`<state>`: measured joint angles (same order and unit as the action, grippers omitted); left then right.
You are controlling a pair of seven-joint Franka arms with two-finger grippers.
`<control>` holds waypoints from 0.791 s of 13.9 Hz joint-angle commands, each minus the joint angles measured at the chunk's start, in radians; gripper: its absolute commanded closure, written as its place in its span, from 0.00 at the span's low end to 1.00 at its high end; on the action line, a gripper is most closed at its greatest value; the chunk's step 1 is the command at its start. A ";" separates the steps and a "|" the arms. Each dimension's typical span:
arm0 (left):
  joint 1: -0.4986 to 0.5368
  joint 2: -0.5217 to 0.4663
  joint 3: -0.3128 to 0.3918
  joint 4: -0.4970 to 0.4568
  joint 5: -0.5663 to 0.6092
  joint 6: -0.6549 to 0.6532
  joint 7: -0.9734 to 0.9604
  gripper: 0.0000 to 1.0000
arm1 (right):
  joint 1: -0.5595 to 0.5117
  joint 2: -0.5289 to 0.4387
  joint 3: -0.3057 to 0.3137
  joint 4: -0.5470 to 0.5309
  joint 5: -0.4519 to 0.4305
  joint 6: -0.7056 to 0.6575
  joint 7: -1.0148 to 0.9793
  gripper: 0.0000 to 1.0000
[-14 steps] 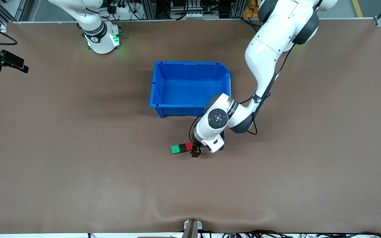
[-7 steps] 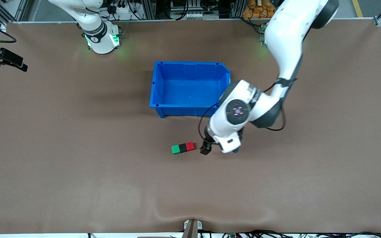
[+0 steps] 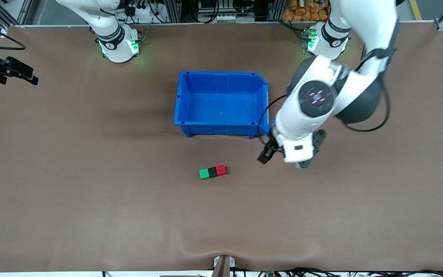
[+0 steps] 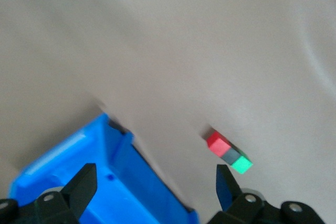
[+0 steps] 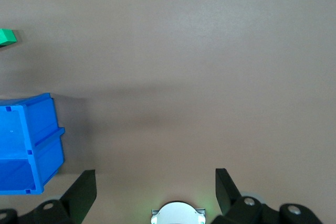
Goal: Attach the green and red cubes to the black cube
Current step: 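Open the left gripper and lift it away from the cubes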
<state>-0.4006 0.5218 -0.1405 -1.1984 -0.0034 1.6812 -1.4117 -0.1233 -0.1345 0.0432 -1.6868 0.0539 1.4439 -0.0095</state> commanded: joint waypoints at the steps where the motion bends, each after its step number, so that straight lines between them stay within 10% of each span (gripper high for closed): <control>1: 0.058 -0.135 -0.005 -0.093 0.019 -0.067 0.156 0.00 | 0.002 -0.001 -0.005 0.007 -0.008 0.007 0.014 0.00; 11: 0.265 -0.503 -0.007 -0.377 0.037 -0.130 0.825 0.00 | 0.011 0.000 -0.014 0.024 -0.011 0.007 0.014 0.00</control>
<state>-0.1560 0.1034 -0.1386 -1.4790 0.0113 1.5356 -0.6672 -0.1237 -0.1337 0.0295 -1.6771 0.0514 1.4571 -0.0081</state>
